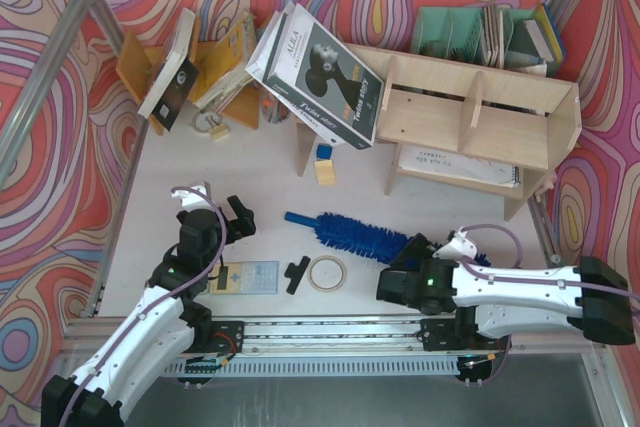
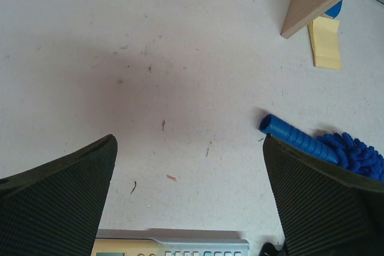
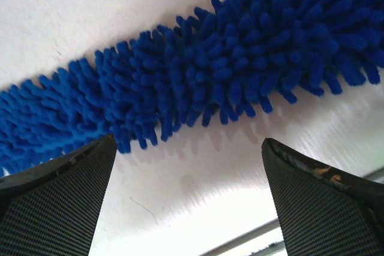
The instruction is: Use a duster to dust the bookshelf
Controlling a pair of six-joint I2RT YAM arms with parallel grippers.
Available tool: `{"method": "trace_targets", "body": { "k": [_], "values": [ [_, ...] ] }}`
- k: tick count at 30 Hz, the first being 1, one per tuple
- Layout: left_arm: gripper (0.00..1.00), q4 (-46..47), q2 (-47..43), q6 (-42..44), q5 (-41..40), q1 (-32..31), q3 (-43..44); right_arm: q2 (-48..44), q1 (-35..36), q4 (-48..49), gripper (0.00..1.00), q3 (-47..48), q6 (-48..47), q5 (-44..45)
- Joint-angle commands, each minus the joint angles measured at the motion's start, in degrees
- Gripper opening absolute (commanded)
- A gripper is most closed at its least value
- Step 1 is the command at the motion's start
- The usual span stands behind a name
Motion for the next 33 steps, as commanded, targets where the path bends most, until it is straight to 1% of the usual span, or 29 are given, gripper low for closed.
{"method": "trace_targets", "body": {
  "k": [1,3,7,14,22,28,33],
  "values": [
    [0.98,1.18,0.12,0.87,0.66,-0.07,-0.63,-4.62,-2.73,7.15,0.95,-2.70,27.30,7.61],
    [0.99,1.31,0.57,0.87,0.84,-0.05,-0.49,-5.27,-4.12,9.81,0.97,-3.80,27.04,7.22],
    [0.99,1.13,0.54,0.91,0.81,-0.07,-0.43,-6.35,-5.64,16.23,0.98,-6.85,26.46,6.95],
    [0.98,1.16,0.35,0.87,0.67,-0.07,-0.54,-6.11,-10.86,20.81,0.98,-8.61,23.87,1.92],
    [0.98,1.33,0.65,0.87,0.84,-0.07,-0.50,-5.67,-18.15,30.33,0.98,-11.27,15.95,-2.64],
    [0.99,1.49,1.29,0.96,1.19,-0.07,-0.36,-4.19,-21.28,32.21,0.98,-11.67,14.15,-5.19],
    [0.98,1.62,1.77,0.96,1.29,-0.07,-0.24,-2.53,-22.58,33.53,0.92,-11.93,14.55,-6.08]
  ]
}}
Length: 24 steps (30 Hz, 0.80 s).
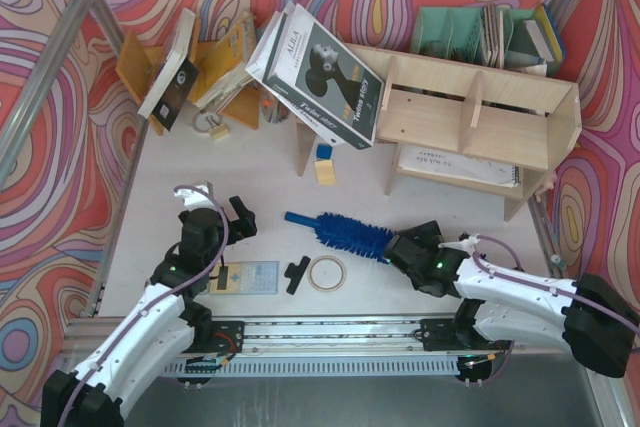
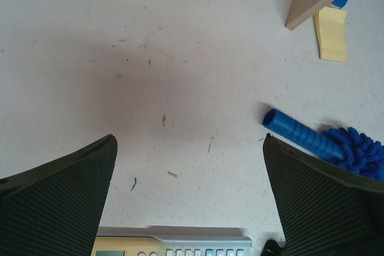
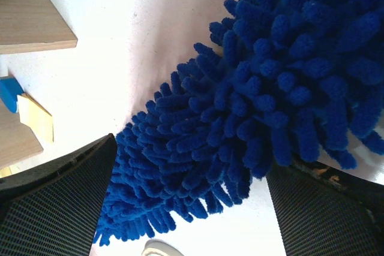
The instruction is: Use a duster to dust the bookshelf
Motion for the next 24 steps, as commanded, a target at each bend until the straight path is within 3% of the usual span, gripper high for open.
{"method": "trace_targets", "body": {
  "k": [1,9,24],
  "values": [
    [0.98,1.64,0.23,0.96,0.63,-0.07,-0.19,1.79,-1.28,1.23,0.92,-0.79,14.49,-1.13],
    [0.98,1.58,0.36,0.89,0.63,-0.05,-0.22,3.06,-2.69,3.40,0.83,-2.35,14.68,-2.90],
    [0.98,1.85,1.09,0.91,1.06,-0.07,-0.10,1.10,-3.10,1.75,0.31,-2.44,15.45,-2.40]
  ]
}}
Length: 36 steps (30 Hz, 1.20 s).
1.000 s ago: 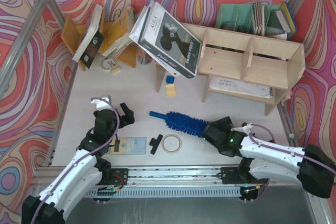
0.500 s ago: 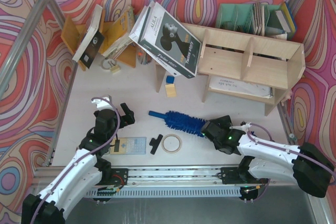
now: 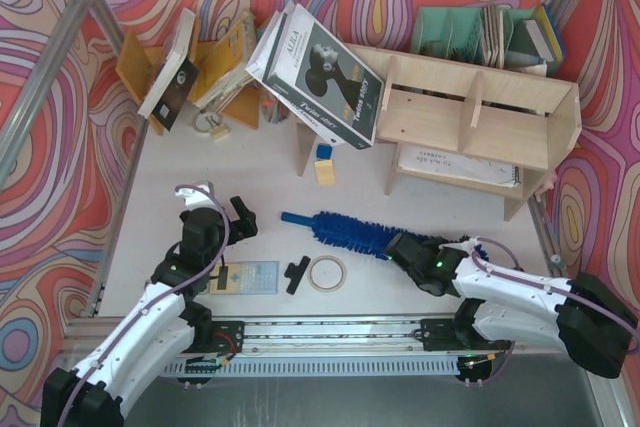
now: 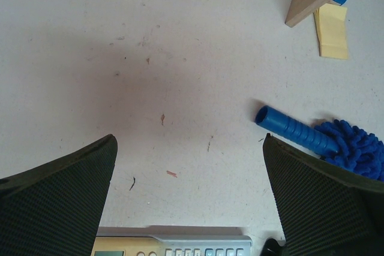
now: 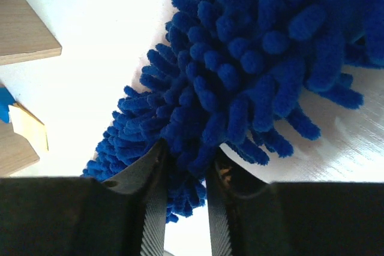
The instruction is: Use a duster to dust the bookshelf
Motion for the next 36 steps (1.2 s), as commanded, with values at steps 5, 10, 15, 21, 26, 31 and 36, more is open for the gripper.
{"method": "trace_targets", "body": {
  "k": [5,10,15,21,26,31,36],
  "values": [
    [0.98,1.72,1.43,-0.16,0.97,-0.13,0.85,-1.39,-0.31,-2.47,0.13,-0.65,16.26,1.00],
    [0.98,1.52,5.59,-3.20,3.74,-0.20,4.33,-2.84,-0.28,-2.30,0.00,-0.78,16.53,1.34],
    [0.98,2.40,9.21,-3.02,6.12,-2.92,9.39,-4.74,-0.27,-2.36,0.00,-0.82,16.82,2.20],
    [0.98,0.21,16.42,4.30,5.65,-12.95,18.70,-7.93,-0.25,-2.58,0.00,-0.45,16.27,3.40],
    [0.98,-3.60,25.35,13.89,3.27,-22.95,25.68,-11.17,-0.31,-3.03,0.00,-0.71,16.23,4.15],
    [0.98,-5.34,34.02,19.44,5.84,-26.76,28.90,-14.02,-0.25,-4.06,0.00,-0.97,16.09,4.65],
    [0.98,-2.04,37.38,23.49,6.51,-27.09,26.03,-16.08,-0.26,-5.04,0.00,-0.56,15.45,5.22]
  ]
}}
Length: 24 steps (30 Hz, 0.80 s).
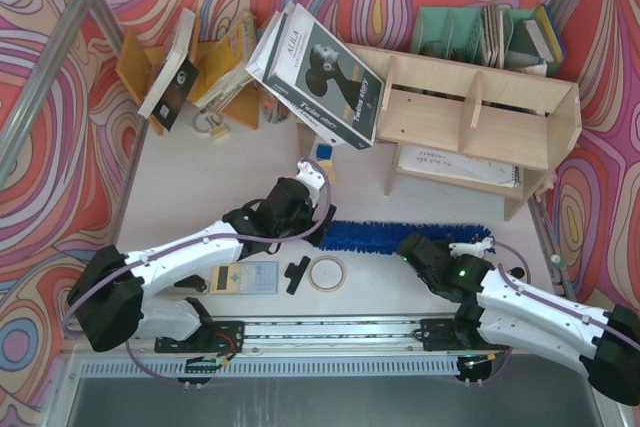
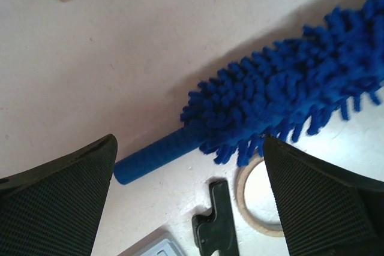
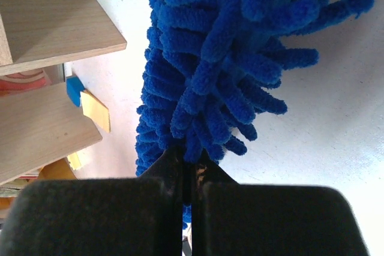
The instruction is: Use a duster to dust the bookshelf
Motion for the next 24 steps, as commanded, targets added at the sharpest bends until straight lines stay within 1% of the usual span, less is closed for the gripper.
{"method": "trace_targets", "body": {
  "k": [1,7,8,10,13,16,21,24],
  "values": [
    [0.98,2.00,0.86,6.68,2.38,-0.36,-3.27,-2.20,-0.13,-2.32,0.00,0.13,15.28,3.40],
    [0.95,9.09,-0.63,11.50,6.35,-0.51,-8.72,-2.24,-0.16,-2.26,0.00,0.77,14.42,3.90],
    [0.91,9.37,-0.07,12.12,7.47,-0.52,-8.77,-2.21,-0.09,-1.97,0.00,0.90,14.19,3.91],
    [0.88,9.42,1.91,12.59,8.22,-0.50,-8.35,-2.02,-0.15,-1.61,0.00,1.20,13.63,3.96],
    [0.86,8.43,5.01,13.31,8.03,-0.52,-6.97,-1.87,-0.12,-1.58,0.00,2.17,12.51,4.23],
    [0.84,10.04,7.65,14.69,6.29,-0.49,-6.80,-1.94,-0.14,-1.30,0.00,2.38,11.82,4.01],
    [0.77,10.96,12.24,16.19,5.11,-0.52,-5.49,-2.01,-0.15,-0.77,0.00,2.24,11.33,3.43],
    [0.72,13.09,13.88,16.50,4.52,-0.49,-5.46,-1.94,-0.14,-0.24,0.00,2.19,11.04,3.21]
  ]
}}
